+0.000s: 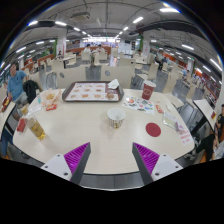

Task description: Pour water

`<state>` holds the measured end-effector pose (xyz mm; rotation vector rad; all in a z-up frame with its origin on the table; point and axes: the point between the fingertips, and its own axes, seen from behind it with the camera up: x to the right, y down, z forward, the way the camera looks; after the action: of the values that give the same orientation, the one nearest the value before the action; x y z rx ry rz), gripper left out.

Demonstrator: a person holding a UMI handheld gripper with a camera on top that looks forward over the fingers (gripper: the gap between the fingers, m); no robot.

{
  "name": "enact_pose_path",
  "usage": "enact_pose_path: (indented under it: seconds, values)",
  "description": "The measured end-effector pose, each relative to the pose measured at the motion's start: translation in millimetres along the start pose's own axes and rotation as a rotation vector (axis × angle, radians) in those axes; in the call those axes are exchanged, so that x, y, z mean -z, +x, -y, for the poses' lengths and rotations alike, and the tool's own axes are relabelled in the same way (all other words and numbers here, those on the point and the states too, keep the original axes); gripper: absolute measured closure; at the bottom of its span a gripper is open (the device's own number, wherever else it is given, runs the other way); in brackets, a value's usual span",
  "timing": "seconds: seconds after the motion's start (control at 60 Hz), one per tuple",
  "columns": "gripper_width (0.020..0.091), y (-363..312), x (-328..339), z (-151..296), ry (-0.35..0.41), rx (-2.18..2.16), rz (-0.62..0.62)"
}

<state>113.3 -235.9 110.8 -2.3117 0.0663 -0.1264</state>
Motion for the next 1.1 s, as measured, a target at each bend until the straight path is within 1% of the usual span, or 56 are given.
enact_pose_path:
  seconds: [0.233, 0.383, 0.5, 0.667, 0.8, 0.967, 1.1]
  values:
    - [0.025, -9, 0, 5, -0.005, -0.021, -0.034]
    - [0.0252, -36, 1, -11, -0.019, -0.033, -0.034]
    - [0.0252, -86, 6, -28, -0.039, -0.042, -0.008]
    - [0.0252, -180, 2, -43, -0.038, -0.032, 0.065]
    - [0.025, -258, -9, -35, 0.01, -0.031, 0.145]
    - [0.0251, -327, -43, 8, 0.145, -0.016, 0.207]
    - [0.0303, -350, -77, 32, 0.209, -0.04, 0.207]
